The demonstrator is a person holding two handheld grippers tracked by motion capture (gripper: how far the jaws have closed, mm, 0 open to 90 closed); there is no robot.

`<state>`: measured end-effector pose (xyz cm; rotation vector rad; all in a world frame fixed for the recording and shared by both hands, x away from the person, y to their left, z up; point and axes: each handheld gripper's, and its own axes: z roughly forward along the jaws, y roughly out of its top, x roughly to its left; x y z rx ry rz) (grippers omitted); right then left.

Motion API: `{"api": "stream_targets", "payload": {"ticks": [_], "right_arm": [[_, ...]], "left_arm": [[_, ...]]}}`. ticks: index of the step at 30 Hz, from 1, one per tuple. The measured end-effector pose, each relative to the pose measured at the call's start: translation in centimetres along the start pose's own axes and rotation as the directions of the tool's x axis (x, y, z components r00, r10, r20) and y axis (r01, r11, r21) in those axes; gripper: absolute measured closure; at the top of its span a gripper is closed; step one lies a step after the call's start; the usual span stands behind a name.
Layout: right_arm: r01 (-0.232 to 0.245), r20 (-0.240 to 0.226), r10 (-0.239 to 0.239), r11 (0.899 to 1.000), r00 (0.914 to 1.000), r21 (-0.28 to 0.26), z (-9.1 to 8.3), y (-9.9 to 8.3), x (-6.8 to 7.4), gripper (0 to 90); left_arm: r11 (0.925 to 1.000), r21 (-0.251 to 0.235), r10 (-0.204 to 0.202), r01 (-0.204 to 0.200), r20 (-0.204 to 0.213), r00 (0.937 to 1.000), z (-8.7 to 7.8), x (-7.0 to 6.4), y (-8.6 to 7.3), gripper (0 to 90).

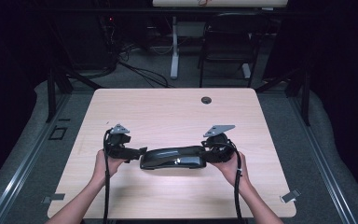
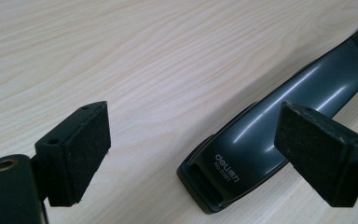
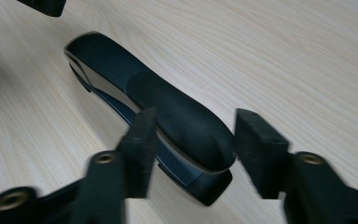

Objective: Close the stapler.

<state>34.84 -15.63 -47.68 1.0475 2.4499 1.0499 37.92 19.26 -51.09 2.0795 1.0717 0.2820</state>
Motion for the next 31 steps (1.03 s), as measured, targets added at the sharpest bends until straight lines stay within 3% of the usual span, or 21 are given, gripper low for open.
{"api": "stream_targets", "payload": {"ticks": [5, 14, 21, 25, 31], "right_arm": [[-0.003, 0.013, 0.003, 1.000, 0.9999, -0.003, -1.5, -0.1, -0.4, 25.9], [-0.047, 0.065, 0.049, 0.999, 0.9967, -0.019, -4.1, -1.2, -2.4, 11.9], [-0.140, 0.134, 0.141, 0.990, 0.9809, -0.021, -6.2, -3.9, -4.5, 0.1], [-0.171, 0.167, 0.164, 0.985, 0.9723, 0.034, -6.4, -6.1, -5.2, 0.0], [-0.174, 0.150, 0.150, 0.972, 0.9772, 0.160, -4.5, -7.7, -6.5, 0.0]], "left_arm": [[1.0000, 0.003, -0.003, 0.003, 0.000, 1.0000, 0.0, 0.2, -0.2, 10.3], [0.9997, -0.004, -0.022, 0.022, -0.018, 0.9996, -0.5, 1.2, -0.7, 9.7], [0.9989, -0.038, -0.029, 0.028, -0.052, 0.9982, -0.8, 2.3, -1.0, 9.2], [0.9997, -0.019, -0.019, 0.018, -0.062, 0.9979, -0.6, 2.5, -1.1, 8.0], [0.9999, 0.015, 0.005, -0.004, -0.074, 0.9973, 0.2, 2.4, -1.1, 5.4]]}}
